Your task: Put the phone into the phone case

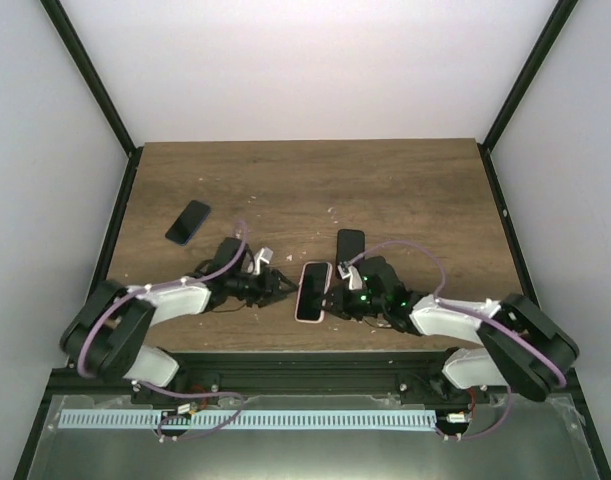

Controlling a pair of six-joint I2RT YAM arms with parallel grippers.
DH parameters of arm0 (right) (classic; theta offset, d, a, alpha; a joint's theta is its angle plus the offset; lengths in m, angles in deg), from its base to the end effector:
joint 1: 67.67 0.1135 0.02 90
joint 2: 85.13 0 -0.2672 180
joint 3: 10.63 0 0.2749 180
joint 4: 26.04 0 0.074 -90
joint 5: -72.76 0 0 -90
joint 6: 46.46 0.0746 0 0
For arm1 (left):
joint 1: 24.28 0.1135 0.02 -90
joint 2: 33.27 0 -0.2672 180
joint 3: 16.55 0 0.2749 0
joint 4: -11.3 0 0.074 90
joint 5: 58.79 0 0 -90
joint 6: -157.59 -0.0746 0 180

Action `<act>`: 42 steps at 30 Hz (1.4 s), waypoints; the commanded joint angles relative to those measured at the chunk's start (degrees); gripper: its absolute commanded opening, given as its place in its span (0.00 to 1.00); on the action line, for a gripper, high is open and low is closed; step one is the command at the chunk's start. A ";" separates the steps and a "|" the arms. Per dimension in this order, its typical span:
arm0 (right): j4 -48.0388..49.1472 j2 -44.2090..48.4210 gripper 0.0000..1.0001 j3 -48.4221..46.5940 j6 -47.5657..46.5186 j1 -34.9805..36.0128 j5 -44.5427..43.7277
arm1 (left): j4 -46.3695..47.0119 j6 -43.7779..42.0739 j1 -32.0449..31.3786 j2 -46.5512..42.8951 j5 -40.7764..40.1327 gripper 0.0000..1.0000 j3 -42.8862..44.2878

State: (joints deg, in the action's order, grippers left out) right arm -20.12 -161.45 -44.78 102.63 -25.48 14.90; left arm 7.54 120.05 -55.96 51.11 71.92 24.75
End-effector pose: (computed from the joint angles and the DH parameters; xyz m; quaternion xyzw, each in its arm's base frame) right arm 0.1743 0.2115 0.1075 0.0022 0.8662 0.4924 0.0846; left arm 0.2161 -0.1905 0.0964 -0.0314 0.8806 -0.4712 0.0393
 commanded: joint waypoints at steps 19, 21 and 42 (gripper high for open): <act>31.54 19.44 0.01 6.31 -5.83 0.26 8.05 | 16.79 4.52 2.41 -22.81 16.61 0.59 -0.07; 31.02 18.36 0.01 5.37 -5.80 0.32 8.37 | 17.71 4.66 2.41 -22.25 17.26 0.55 -0.27; 24.21 16.85 0.37 1.55 -4.55 0.27 6.80 | 49.14 18.18 2.14 -11.33 24.08 0.05 -6.22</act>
State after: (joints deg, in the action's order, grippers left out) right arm 6.04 -147.37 -39.71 99.66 -25.52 24.36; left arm 47.62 134.04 -53.30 38.72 93.06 18.54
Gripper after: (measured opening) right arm 0.285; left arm 0.141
